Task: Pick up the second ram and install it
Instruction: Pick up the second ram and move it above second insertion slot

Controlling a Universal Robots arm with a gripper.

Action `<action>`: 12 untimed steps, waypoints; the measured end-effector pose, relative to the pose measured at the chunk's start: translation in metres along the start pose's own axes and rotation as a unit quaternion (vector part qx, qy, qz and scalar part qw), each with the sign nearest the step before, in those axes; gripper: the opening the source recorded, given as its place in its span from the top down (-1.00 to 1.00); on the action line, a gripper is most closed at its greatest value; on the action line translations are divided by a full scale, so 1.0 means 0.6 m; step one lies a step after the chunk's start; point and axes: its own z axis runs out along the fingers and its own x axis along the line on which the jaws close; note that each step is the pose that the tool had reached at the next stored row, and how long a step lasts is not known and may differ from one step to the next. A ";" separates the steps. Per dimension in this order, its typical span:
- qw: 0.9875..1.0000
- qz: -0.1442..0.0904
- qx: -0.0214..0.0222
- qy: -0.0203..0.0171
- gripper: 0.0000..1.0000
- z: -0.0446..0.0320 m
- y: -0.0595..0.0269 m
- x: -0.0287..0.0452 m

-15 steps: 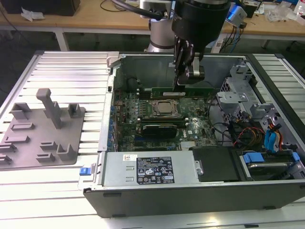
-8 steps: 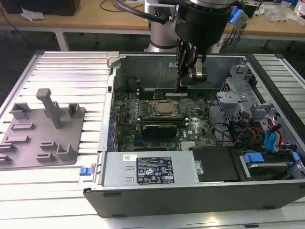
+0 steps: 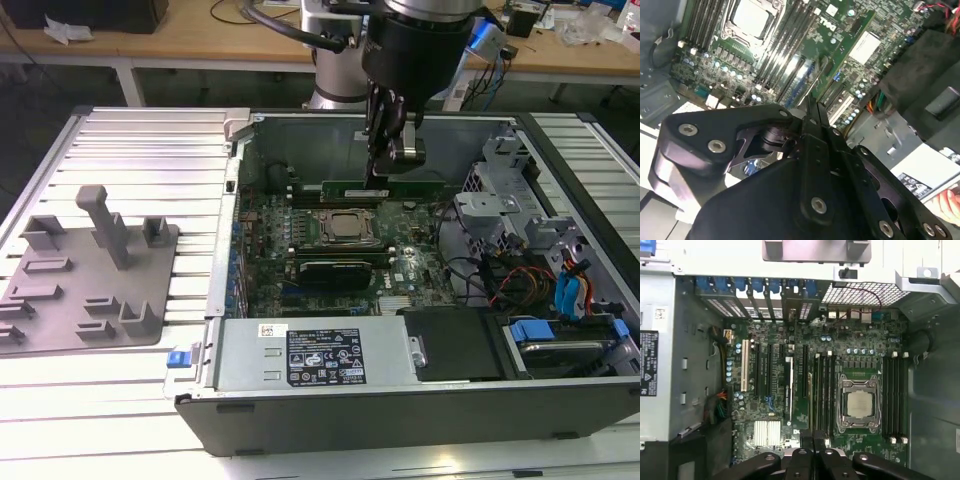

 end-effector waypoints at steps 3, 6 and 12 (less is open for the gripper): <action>1.000 0.000 0.000 0.000 0.82 0.016 0.005 -0.012; 1.000 0.000 0.000 0.000 0.82 0.028 0.007 -0.019; 1.000 0.000 0.000 0.000 0.82 0.061 0.012 -0.026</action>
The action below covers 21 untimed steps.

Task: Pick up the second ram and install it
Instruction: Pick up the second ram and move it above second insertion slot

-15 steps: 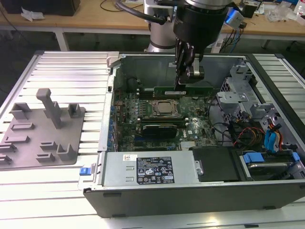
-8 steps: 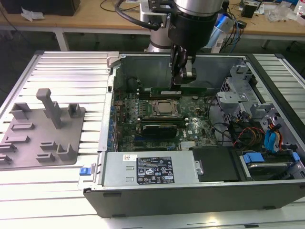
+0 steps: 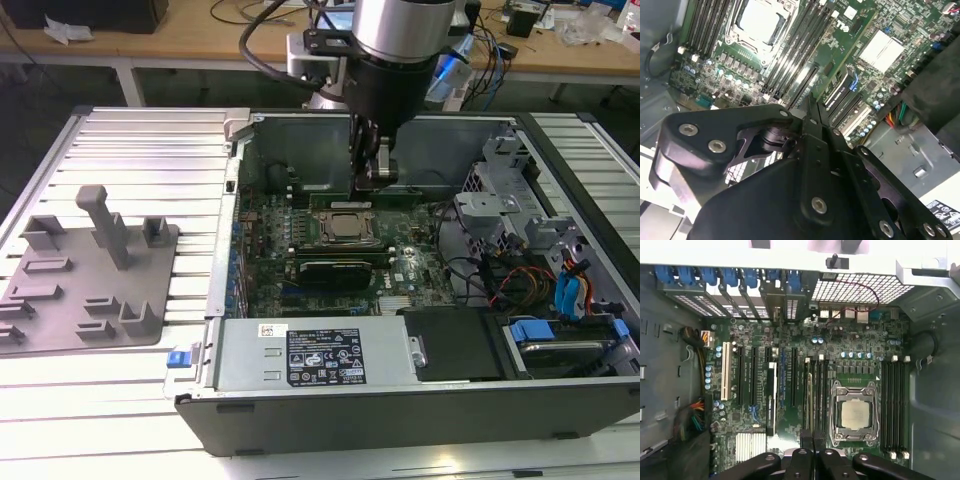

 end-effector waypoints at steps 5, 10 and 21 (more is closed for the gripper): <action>1.000 0.000 0.001 0.000 0.82 0.020 0.011 -0.012; 1.000 0.000 0.001 0.000 0.82 0.043 0.013 -0.024; 1.000 0.000 0.001 0.000 0.82 0.070 0.015 -0.023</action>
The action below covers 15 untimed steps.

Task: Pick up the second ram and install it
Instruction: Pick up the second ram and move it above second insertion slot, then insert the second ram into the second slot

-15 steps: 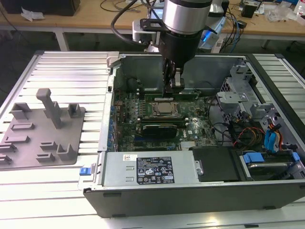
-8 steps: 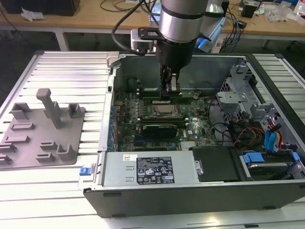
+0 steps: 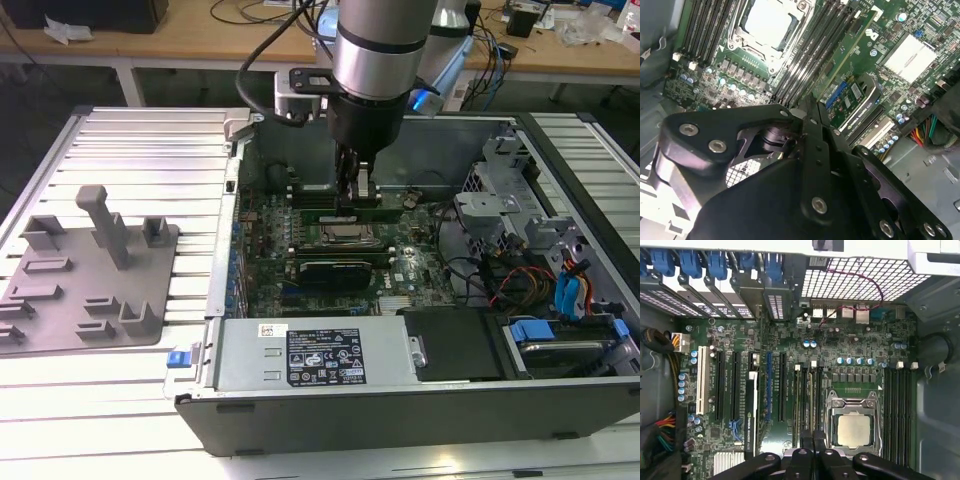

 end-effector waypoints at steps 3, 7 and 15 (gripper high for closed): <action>1.000 0.000 0.000 0.000 0.82 0.006 0.000 0.000; 1.000 0.000 0.000 0.000 0.82 0.008 0.000 0.000; 1.000 0.000 0.000 0.000 0.82 0.008 0.000 0.000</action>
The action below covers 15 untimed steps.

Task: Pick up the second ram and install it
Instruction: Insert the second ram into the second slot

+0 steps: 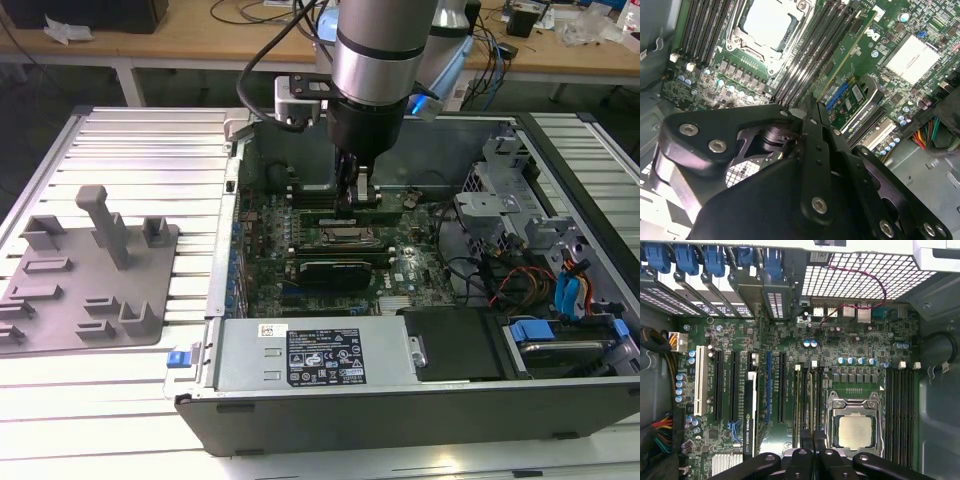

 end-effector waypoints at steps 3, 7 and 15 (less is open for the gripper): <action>1.000 0.000 0.000 0.000 0.82 0.001 0.000 0.000; 1.000 0.000 0.000 0.000 0.82 0.008 0.000 0.000; 1.000 0.000 0.000 0.000 0.82 0.010 0.000 0.000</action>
